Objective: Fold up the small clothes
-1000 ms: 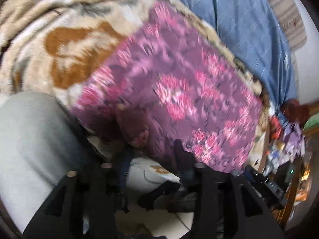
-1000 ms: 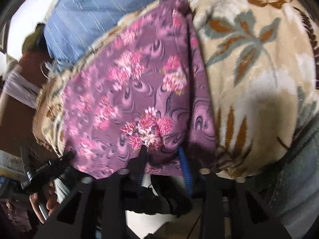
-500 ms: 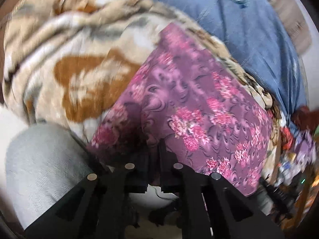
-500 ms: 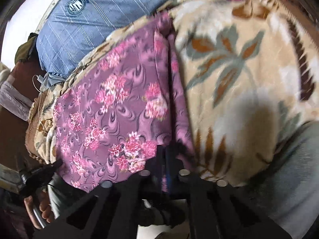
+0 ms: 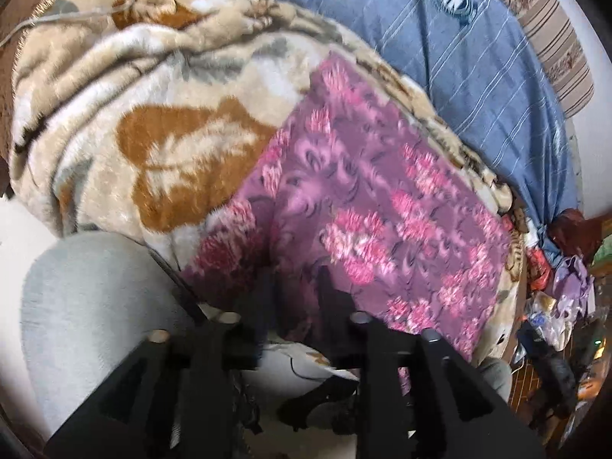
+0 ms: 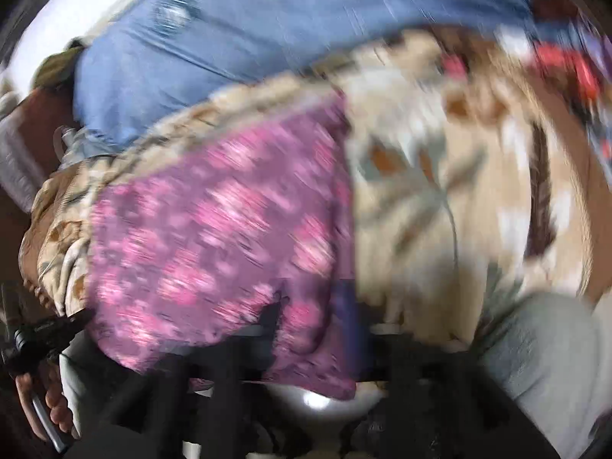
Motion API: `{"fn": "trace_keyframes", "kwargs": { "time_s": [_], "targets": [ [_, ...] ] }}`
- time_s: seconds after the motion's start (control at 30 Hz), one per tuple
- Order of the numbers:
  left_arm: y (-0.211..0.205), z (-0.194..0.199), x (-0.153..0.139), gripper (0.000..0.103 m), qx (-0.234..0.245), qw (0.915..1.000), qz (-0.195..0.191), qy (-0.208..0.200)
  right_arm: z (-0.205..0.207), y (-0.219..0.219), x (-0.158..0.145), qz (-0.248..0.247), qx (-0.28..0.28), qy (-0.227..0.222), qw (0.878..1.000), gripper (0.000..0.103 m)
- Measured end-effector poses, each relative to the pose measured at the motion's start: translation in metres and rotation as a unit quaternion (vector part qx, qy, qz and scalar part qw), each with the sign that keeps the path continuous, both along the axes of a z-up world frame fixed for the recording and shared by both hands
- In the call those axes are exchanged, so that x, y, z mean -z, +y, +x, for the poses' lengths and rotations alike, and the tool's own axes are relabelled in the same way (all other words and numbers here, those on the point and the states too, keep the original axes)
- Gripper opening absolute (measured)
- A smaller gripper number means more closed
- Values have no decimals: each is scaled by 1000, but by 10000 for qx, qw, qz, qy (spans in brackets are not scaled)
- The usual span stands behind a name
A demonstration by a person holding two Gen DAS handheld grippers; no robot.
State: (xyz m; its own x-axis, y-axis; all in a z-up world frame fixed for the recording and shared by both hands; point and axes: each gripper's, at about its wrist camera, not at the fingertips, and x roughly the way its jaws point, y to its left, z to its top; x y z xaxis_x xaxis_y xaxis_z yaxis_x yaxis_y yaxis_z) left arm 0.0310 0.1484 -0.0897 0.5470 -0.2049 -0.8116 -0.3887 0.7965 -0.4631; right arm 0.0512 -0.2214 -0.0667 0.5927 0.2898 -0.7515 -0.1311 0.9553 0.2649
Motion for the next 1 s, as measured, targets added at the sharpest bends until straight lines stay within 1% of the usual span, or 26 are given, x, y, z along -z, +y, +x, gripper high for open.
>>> {"fn": "trace_keyframes", "kwargs": {
  "time_s": [0.03,0.07,0.13,0.2,0.27,0.37,0.43,0.53,0.6,0.67,0.7,0.77,0.8,0.83,0.9,1.0],
  "targets": [
    [3,-1,-3,34,-62,10000,-10,-64,2,9,-11,216,-177,-98,9996,72],
    [8,-2,-6,35,-128,9998,-21,-131,6,16,-17,361,-335,-89,9987,72],
    [18,-2,-9,41,-280,9993,-3,-228,22,44,-26,777,-808,36,9937,72],
    [26,3,-9,46,-407,9988,126,-232,34,67,-28,1066,-1118,181,9878,72],
    [32,9,-4,49,-400,9989,145,-177,48,101,-29,1295,-1569,443,9781,72],
    [40,22,10,52,-292,9995,117,-56,60,145,-25,1384,-1999,730,9672,72],
    [39,32,19,54,-133,9999,4,1,68,170,-19,1414,-2203,956,9604,72],
    [32,39,32,55,129,9995,-296,62,82,197,-6,1400,-2323,1298,9537,72],
    [27,38,36,57,263,9990,-363,17,90,210,0,1389,-2360,1463,9506,72],
    [23,36,36,57,314,9991,-297,-11,99,224,7,1371,-2411,1658,9464,72],
    [24,34,36,56,297,9990,-324,-51,102,230,11,1378,-2435,1738,9442,72],
    [25,31,35,48,260,9986,-442,-97,110,246,17,1367,-2510,1938,9385,72],
    [25,29,35,40,257,9983,-510,-112,114,253,18,1348,-2550,1995,9365,72],
    [25,27,36,37,246,9981,-555,-130,117,259,19,1309,-2588,2039,9350,72],
    [25,23,35,37,219,9978,-589,-231,124,272,19,1224,-2627,2082,9341,72],
    [21,22,37,37,237,9976,-588,-264,134,296,21,1004,-2698,2164,9329,72]
  ]
}}
